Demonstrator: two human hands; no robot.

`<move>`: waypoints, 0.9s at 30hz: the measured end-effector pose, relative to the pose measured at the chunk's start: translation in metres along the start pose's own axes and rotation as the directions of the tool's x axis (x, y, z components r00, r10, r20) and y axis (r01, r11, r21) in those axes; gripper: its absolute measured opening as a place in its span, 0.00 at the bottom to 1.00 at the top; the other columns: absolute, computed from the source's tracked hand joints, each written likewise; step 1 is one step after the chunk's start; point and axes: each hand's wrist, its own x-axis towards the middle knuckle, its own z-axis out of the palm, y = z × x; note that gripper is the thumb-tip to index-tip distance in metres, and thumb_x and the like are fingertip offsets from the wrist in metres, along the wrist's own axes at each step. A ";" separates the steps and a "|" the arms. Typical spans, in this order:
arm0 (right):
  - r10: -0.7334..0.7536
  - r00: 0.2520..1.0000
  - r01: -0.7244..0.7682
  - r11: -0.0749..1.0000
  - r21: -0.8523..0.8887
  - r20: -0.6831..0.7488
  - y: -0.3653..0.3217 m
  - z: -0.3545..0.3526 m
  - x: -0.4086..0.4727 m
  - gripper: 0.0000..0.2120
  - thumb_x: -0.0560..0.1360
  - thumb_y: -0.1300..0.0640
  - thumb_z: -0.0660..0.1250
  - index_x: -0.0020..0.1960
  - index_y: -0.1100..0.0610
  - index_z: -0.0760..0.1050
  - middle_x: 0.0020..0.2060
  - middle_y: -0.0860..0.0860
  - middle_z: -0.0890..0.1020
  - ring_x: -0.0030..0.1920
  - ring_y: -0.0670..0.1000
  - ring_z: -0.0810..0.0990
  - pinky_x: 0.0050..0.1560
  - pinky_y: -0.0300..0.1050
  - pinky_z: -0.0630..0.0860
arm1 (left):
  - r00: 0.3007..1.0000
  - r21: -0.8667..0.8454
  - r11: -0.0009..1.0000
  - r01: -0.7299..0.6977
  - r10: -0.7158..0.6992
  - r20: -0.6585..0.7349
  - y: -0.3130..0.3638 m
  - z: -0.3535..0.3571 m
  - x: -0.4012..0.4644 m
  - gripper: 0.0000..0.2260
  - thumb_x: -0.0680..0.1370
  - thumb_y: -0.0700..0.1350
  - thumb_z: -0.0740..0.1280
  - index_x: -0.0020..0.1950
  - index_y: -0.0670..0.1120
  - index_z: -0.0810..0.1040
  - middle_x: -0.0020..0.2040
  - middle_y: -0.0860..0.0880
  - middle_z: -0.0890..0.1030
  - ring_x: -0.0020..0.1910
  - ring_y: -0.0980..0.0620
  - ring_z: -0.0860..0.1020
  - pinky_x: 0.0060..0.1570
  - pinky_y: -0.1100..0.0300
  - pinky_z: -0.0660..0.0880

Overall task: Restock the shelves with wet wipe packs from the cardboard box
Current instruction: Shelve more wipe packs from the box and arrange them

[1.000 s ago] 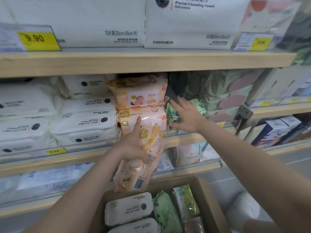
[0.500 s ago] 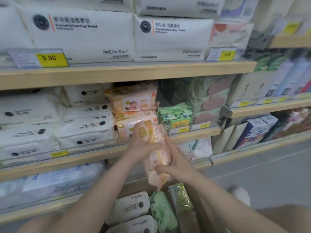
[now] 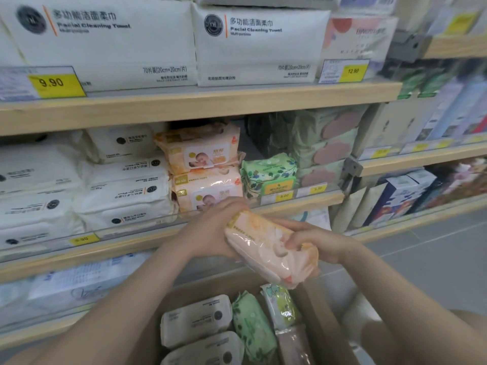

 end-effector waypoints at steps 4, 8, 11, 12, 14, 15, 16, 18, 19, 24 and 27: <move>-0.049 0.990 0.051 0.999 0.010 -0.130 -0.005 -0.009 -0.001 0.24 0.69 0.50 0.68 0.65 0.52 0.75 0.61 0.55 0.79 0.59 0.56 0.78 0.60 0.53 0.74 | 0.995 -0.143 0.987 0.072 -0.081 -0.064 0.009 -0.002 -0.002 0.33 0.55 0.56 0.79 0.55 0.61 0.67 0.51 0.63 0.70 0.49 0.61 0.69 0.39 0.71 0.62; -0.156 0.921 0.223 0.962 0.155 -0.357 -0.010 -0.015 -0.015 0.26 0.74 0.34 0.53 0.61 0.47 0.77 0.61 0.57 0.78 0.63 0.59 0.75 0.69 0.61 0.64 | 0.952 -0.333 0.916 0.222 -0.278 -0.131 0.017 -0.012 -0.002 0.35 0.50 0.64 0.77 0.54 0.57 0.71 0.46 0.59 0.76 0.45 0.58 0.75 0.38 0.61 0.72; -0.292 0.875 0.251 0.956 -0.153 -0.386 -0.016 0.000 -0.017 0.20 0.75 0.42 0.63 0.66 0.44 0.70 0.60 0.45 0.79 0.60 0.44 0.77 0.61 0.44 0.74 | 0.874 -0.445 0.842 0.305 -0.433 -0.219 0.018 -0.020 -0.003 0.37 0.51 0.60 0.80 0.56 0.55 0.69 0.47 0.57 0.76 0.42 0.57 0.76 0.34 0.63 0.72; -0.330 0.849 0.254 0.940 -0.229 -0.413 -0.019 0.005 -0.015 0.23 0.73 0.46 0.68 0.66 0.47 0.69 0.58 0.43 0.80 0.56 0.40 0.78 0.54 0.35 0.75 | 0.850 -0.479 0.823 0.305 -0.463 -0.253 0.020 -0.022 -0.004 0.37 0.52 0.57 0.81 0.56 0.55 0.68 0.47 0.58 0.75 0.42 0.58 0.75 0.33 0.63 0.71; -0.370 0.785 0.237 0.920 -0.311 -0.497 -0.023 0.010 -0.007 0.23 0.70 0.49 0.73 0.63 0.50 0.72 0.54 0.43 0.81 0.51 0.38 0.80 0.47 0.33 0.76 | 0.799 -0.549 0.790 0.273 -0.505 -0.328 0.022 -0.025 -0.005 0.38 0.53 0.54 0.82 0.57 0.53 0.66 0.46 0.60 0.72 0.42 0.62 0.73 0.35 0.65 0.70; -0.382 0.766 0.234 0.915 -0.329 -0.517 -0.024 0.012 -0.003 0.21 0.69 0.49 0.73 0.61 0.50 0.74 0.53 0.44 0.82 0.51 0.39 0.81 0.49 0.36 0.78 | 0.774 -0.576 0.777 0.256 -0.521 -0.360 0.022 -0.025 -0.006 0.39 0.53 0.53 0.82 0.57 0.52 0.66 0.45 0.61 0.72 0.42 0.64 0.72 0.35 0.67 0.69; -0.399 0.756 0.236 0.905 -0.353 -0.519 -0.026 0.014 0.001 0.18 0.69 0.50 0.73 0.58 0.50 0.76 0.53 0.45 0.82 0.51 0.41 0.81 0.50 0.39 0.78 | 0.753 -0.586 0.771 0.248 -0.534 -0.384 0.021 -0.025 -0.007 0.39 0.52 0.52 0.83 0.56 0.51 0.66 0.44 0.63 0.72 0.42 0.66 0.72 0.35 0.69 0.68; -0.441 0.735 0.236 0.879 -0.415 -0.515 -0.032 0.013 0.012 0.15 0.69 0.51 0.74 0.55 0.48 0.77 0.53 0.48 0.81 0.52 0.44 0.80 0.52 0.41 0.78 | 0.724 -0.577 0.778 0.248 -0.545 -0.423 0.018 -0.028 -0.009 0.40 0.51 0.52 0.83 0.56 0.52 0.65 0.43 0.64 0.71 0.41 0.67 0.71 0.33 0.73 0.65; -0.458 0.727 0.246 0.869 -0.428 -0.512 -0.038 0.014 0.019 0.15 0.69 0.53 0.75 0.54 0.49 0.77 0.52 0.48 0.81 0.52 0.45 0.80 0.52 0.40 0.77 | 0.711 -0.571 0.783 0.248 -0.547 -0.442 0.014 -0.031 -0.008 0.40 0.51 0.52 0.83 0.56 0.53 0.65 0.44 0.63 0.72 0.41 0.66 0.72 0.33 0.73 0.65; -0.565 0.671 0.333 0.808 -0.486 -0.480 -0.086 0.010 0.068 0.21 0.70 0.58 0.73 0.61 0.54 0.72 0.51 0.44 0.80 0.50 0.39 0.78 0.43 0.27 0.73 | 0.620 -0.501 0.844 0.192 -0.500 -0.604 -0.018 -0.065 0.013 0.41 0.53 0.51 0.82 0.62 0.51 0.68 0.56 0.53 0.76 0.52 0.55 0.75 0.45 0.69 0.71; -0.570 0.691 0.281 0.779 -0.561 -0.445 -0.098 0.003 0.105 0.23 0.71 0.56 0.73 0.63 0.57 0.70 0.53 0.47 0.79 0.50 0.43 0.78 0.42 0.26 0.70 | 0.581 -0.456 0.853 0.252 -0.510 -0.634 -0.039 -0.069 0.027 0.43 0.56 0.53 0.81 0.67 0.47 0.66 0.61 0.48 0.73 0.59 0.50 0.72 0.56 0.59 0.70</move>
